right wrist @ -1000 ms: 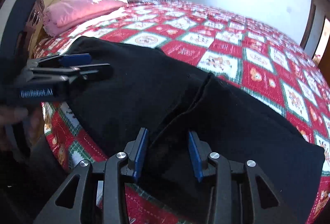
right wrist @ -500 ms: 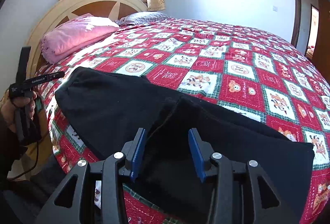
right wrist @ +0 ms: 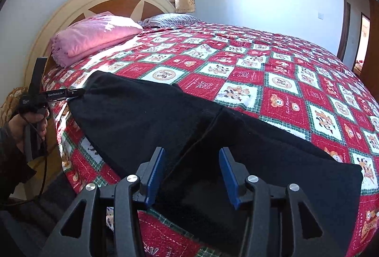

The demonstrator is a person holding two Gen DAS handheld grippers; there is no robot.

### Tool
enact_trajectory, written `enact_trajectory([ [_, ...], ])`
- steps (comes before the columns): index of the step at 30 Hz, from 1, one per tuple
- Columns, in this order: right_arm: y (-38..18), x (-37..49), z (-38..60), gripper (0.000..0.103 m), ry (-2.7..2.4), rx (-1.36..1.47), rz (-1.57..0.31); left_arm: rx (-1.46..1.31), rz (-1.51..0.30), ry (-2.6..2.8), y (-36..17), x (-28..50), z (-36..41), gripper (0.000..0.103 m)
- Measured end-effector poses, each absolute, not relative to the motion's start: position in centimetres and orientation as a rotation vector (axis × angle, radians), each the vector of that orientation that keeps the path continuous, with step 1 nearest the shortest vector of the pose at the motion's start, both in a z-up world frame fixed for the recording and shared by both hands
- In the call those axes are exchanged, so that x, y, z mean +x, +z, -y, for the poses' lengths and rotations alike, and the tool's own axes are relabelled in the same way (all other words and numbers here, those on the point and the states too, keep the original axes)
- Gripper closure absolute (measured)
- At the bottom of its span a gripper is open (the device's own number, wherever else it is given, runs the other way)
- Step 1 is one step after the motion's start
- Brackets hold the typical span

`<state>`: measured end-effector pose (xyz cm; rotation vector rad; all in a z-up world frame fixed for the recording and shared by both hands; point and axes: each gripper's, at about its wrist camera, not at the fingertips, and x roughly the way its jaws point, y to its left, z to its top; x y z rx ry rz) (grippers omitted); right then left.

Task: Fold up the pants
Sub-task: 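Grasp the folded pants edge with the left tool and lift it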

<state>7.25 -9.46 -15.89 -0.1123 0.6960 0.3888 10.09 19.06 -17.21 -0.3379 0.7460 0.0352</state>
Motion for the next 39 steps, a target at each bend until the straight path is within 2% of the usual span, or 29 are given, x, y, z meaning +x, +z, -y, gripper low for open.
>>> enact_trajectory([
  [5,-16.1,7.1,9.1,0.053,0.386,-0.125,-0.693,-0.313,-0.749,0.027,-17.0,10.1,-18.2,0.057],
  [13,-16.6,6.6,8.5,0.053,0.379,-0.142,-0.7,-0.42,-0.715,-0.033,-17.9,9.8,-19.8,0.058],
  [16,-16.4,6.2,8.5,0.053,0.376,-0.147,-0.689,-0.46,-0.701,-0.066,-17.5,9.7,-20.2,0.077],
  [19,-16.0,5.8,8.8,0.053,0.371,-0.139,-0.674,-0.482,-0.677,-0.087,-17.1,9.4,-20.1,0.081],
  [28,-14.2,6.1,11.6,0.053,0.309,-0.027,-0.645,-0.512,-0.571,-0.163,-13.8,8.7,-19.4,0.082],
  [39,-11.7,6.1,16.1,0.053,0.193,0.115,-0.614,-0.402,-0.446,-0.306,-7.5,7.4,-14.0,0.083],
])
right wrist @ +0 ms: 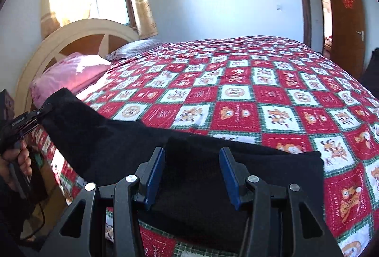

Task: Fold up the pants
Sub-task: 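Grasp the folded pants edge with the left tool and lift it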

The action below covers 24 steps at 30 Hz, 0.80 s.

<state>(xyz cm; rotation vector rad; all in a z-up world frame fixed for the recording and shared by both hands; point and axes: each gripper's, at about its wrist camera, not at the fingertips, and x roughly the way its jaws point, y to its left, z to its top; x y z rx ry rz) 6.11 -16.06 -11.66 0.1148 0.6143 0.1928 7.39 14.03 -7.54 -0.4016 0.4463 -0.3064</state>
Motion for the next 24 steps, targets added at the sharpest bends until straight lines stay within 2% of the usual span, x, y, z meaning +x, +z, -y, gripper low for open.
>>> enact_trajectory([
  [14,-8.8,4.5,24.0,0.046,0.077,0.23,-0.565,-0.207,-0.395,-0.529,-1.2,6.8,-4.0,0.083],
  [24,-11.6,4.4,31.0,0.045,-0.089,0.262,-0.597,-0.037,-0.489,-0.722,-2.0,8.1,6.6,0.083],
])
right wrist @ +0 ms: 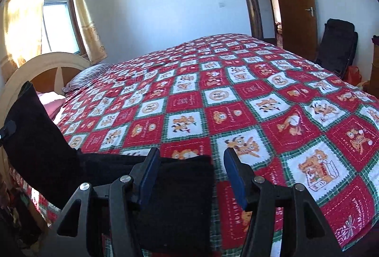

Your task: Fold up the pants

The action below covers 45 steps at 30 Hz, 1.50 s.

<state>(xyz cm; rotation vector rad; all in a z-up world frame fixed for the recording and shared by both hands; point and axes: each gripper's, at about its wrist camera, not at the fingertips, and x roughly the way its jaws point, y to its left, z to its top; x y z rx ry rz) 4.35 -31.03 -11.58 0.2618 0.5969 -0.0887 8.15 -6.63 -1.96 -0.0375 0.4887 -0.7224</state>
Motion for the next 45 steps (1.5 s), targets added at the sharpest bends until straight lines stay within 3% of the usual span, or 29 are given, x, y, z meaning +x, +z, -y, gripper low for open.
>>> enact_trajectory([
  [9,-13.9,4.9,35.2,0.045,-0.165,0.405,-0.629,0.181,-0.666,-0.853,-7.4,9.1,17.7,0.083],
  [16,-14.5,5.2,34.1,0.045,-0.084,0.409,-0.638,0.277,-0.708,-0.875,-10.4,8.0,21.0,0.08],
  [21,-14.7,5.2,33.9,0.045,-0.038,0.424,-0.641,0.247,-0.635,-0.911,-9.3,6.0,20.4,0.067],
  [26,-14.6,5.5,33.1,0.044,0.089,0.495,-0.678,0.235,-0.546,-0.809,-8.1,4.9,17.5,0.04],
  [29,-14.7,5.9,31.8,0.035,0.177,0.524,-0.73,0.185,-0.542,-0.709,-8.2,6.0,14.9,0.037],
  [32,-15.5,6.4,30.5,0.035,0.241,0.558,-0.799,0.156,-0.543,-0.586,-9.1,7.3,12.4,0.03],
  [43,-17.9,8.7,28.2,0.035,0.218,0.534,-0.92,0.06,-0.637,-0.449,-12.4,9.8,9.2,0.026],
  [44,-17.9,8.6,27.8,0.037,0.236,0.521,-0.923,0.061,-0.636,-0.446,-12.4,9.8,9.2,0.025],
  [45,-17.7,8.6,27.5,0.057,0.252,0.511,-0.923,0.058,-0.638,-0.447,-12.5,9.8,9.2,0.025],
])
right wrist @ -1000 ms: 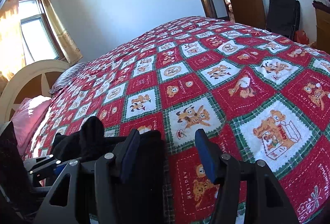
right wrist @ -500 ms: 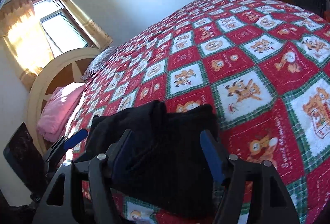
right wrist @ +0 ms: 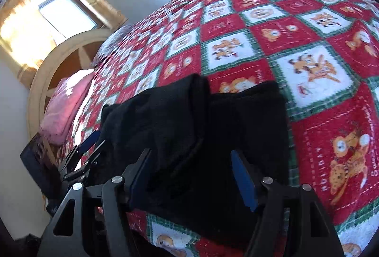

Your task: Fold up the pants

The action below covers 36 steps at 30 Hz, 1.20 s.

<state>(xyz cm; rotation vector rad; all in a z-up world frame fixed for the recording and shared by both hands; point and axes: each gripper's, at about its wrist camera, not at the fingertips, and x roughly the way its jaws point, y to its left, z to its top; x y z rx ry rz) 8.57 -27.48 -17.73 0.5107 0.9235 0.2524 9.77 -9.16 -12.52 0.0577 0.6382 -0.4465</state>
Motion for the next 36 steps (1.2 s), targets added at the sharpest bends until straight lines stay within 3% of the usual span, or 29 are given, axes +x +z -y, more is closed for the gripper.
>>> enact_trajectory([
  [3,-16.7,7.8,26.6,0.087,0.246,0.426,-0.883,0.049,-0.639,-0.45,-12.5,9.8,9.0,0.025],
  [8,-14.0,5.4,27.0,0.088,0.243,0.388,-0.777,0.046,-0.632,-0.448,-12.3,9.8,8.8,0.024],
  [11,-13.3,4.0,28.2,0.088,0.206,0.39,-0.751,0.048,-0.631,-0.44,-12.3,9.9,8.7,0.012],
  [17,-17.3,3.8,31.7,0.088,0.103,0.465,-0.876,0.076,-0.694,-0.442,-13.9,10.5,9.3,0.01],
  [19,-17.4,4.0,32.1,0.085,0.106,0.48,-0.88,0.083,-0.689,-0.439,-13.8,10.4,9.3,0.009],
  [21,-16.5,3.9,32.3,0.066,0.047,0.453,-0.85,0.087,-0.671,-0.43,-13.4,10.3,9.2,0.009],
  [26,-13.0,3.4,31.1,0.061,0.029,0.369,-0.698,0.073,-0.638,-0.381,-12.1,11.6,8.4,0.007],
  [27,-12.3,3.9,30.2,0.052,0.066,0.353,-0.671,0.073,-0.639,-0.375,-12.0,12.0,8.4,0.007],
  [29,-11.9,5.2,28.8,0.046,0.13,0.34,-0.649,0.094,-0.63,-0.352,-11.8,12.7,8.7,0.007],
  [36,-16.7,10.2,28.9,0.047,0.135,0.402,-0.81,0.162,-0.683,-0.313,-13.5,14.8,9.8,0.0],
])
